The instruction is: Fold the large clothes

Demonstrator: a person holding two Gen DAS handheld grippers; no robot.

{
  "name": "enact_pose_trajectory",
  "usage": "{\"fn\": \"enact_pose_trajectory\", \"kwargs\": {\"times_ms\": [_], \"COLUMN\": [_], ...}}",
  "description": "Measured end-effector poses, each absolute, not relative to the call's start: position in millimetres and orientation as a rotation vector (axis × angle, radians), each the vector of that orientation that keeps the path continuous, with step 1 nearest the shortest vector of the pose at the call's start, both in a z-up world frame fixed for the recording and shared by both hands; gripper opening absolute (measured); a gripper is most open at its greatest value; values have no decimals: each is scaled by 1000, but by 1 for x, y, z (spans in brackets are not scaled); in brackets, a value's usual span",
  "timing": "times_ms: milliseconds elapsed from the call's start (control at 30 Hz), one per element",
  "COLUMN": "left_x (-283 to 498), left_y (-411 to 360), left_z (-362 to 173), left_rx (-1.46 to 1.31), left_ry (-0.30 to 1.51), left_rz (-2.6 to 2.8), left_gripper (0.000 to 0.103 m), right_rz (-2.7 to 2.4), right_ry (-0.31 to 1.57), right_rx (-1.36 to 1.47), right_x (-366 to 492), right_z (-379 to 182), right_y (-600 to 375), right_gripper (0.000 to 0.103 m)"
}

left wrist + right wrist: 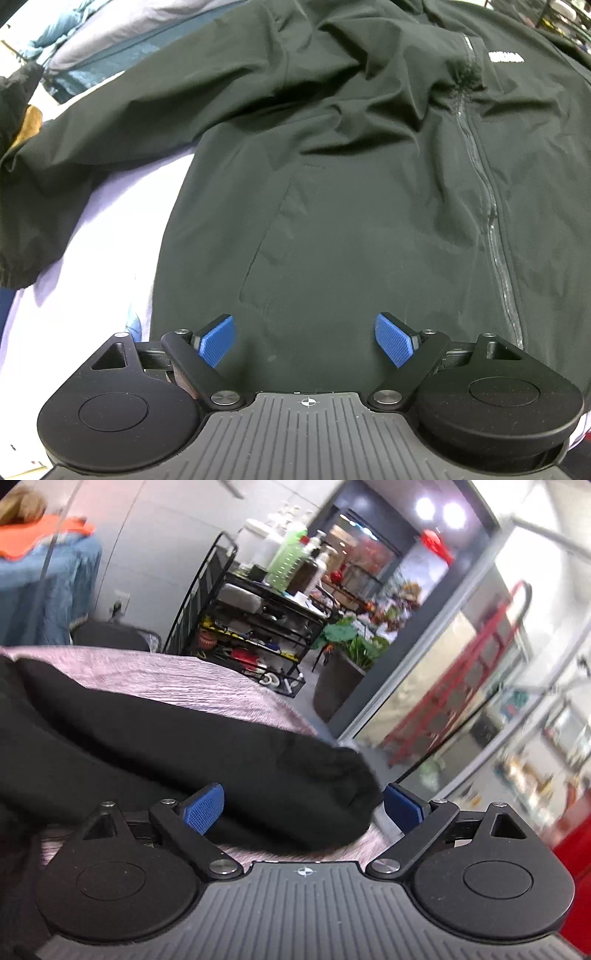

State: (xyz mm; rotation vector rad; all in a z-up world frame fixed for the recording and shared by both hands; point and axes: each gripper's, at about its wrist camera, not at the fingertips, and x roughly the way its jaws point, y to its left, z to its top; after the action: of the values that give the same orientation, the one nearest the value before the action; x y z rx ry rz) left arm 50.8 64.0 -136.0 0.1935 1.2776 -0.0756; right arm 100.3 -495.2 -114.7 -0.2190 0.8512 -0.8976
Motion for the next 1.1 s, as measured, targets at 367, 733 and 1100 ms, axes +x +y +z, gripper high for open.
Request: {"fn": "enact_pose_trajectory", "kwargs": {"times_ms": [367,733,1100], "left_x": [58,44,4], "left_y": [93,157,211], "left_z": [-137,-141,-151], "left_rx": [126,39,-92], "left_ry": [1263,1250,1247], "left_rz": [-30,71,132], "left_gripper": [103,103,103], "right_rz": [-593,-296,-259], "right_ry": [816,868,1017], "right_rx": [36,130,288], "right_x": [62,11,-53], "right_z": [-88,-80,-91], "right_y": [-423,-358,-360], "right_gripper": [99,99,95]}}
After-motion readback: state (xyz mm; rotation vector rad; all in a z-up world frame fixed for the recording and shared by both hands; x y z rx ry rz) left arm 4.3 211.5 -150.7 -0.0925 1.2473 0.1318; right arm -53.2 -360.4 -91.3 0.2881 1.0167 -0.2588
